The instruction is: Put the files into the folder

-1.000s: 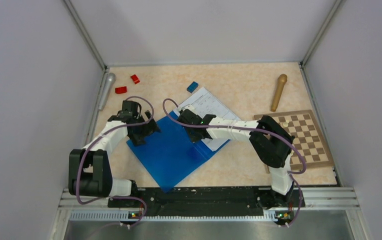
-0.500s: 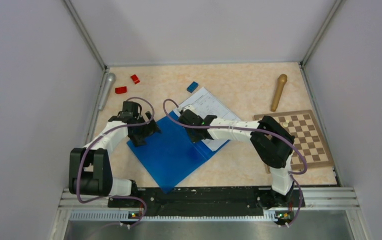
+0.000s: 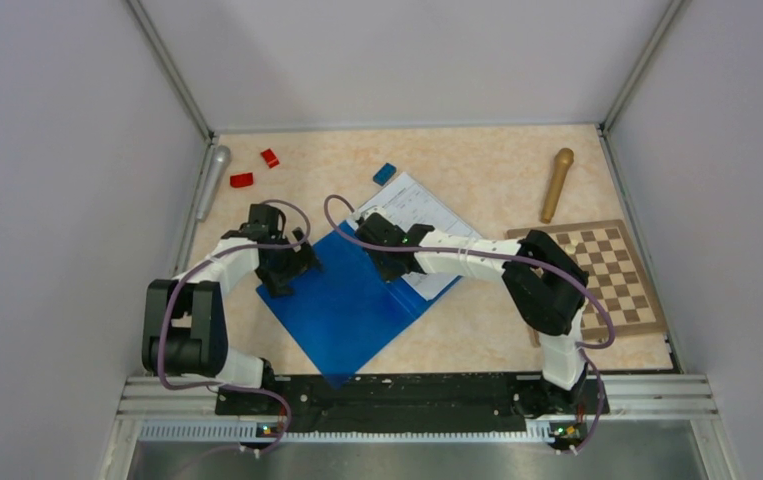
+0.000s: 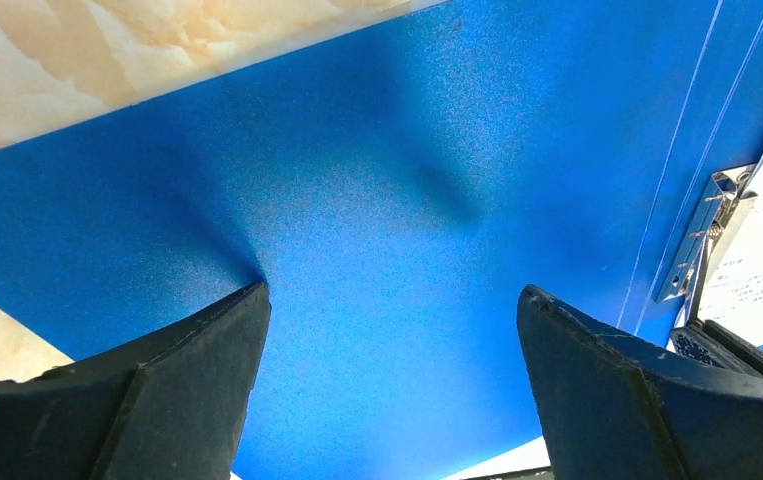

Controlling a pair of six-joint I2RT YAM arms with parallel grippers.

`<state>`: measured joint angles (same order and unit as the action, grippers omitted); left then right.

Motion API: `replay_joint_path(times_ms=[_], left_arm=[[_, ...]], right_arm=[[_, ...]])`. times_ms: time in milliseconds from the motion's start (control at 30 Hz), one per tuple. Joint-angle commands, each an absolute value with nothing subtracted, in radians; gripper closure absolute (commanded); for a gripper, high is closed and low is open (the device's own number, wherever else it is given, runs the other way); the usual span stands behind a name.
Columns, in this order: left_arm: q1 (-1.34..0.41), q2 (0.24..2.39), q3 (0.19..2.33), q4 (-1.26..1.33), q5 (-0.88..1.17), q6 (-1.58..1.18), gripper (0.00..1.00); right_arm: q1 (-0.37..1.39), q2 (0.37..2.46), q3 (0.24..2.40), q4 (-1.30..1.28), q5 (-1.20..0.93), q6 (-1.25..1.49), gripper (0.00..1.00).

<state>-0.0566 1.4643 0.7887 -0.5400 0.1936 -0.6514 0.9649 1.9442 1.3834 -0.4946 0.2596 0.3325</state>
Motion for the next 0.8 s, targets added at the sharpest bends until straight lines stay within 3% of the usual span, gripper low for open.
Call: replay_joint_path(times_ms=[0, 767], left_arm=[[-0.052, 1.506, 0.771, -0.512, 0.195, -0.629, 0.01], [-0.052, 1.508, 0.786, -0.532, 0.209, -0.606, 0.01]], right_arm=[[0.933, 1.957, 1.39, -0.582, 0.303, 0.3, 1.0], [0.858, 2.008, 1.291, -0.514, 0.288, 0.291, 1.0]])
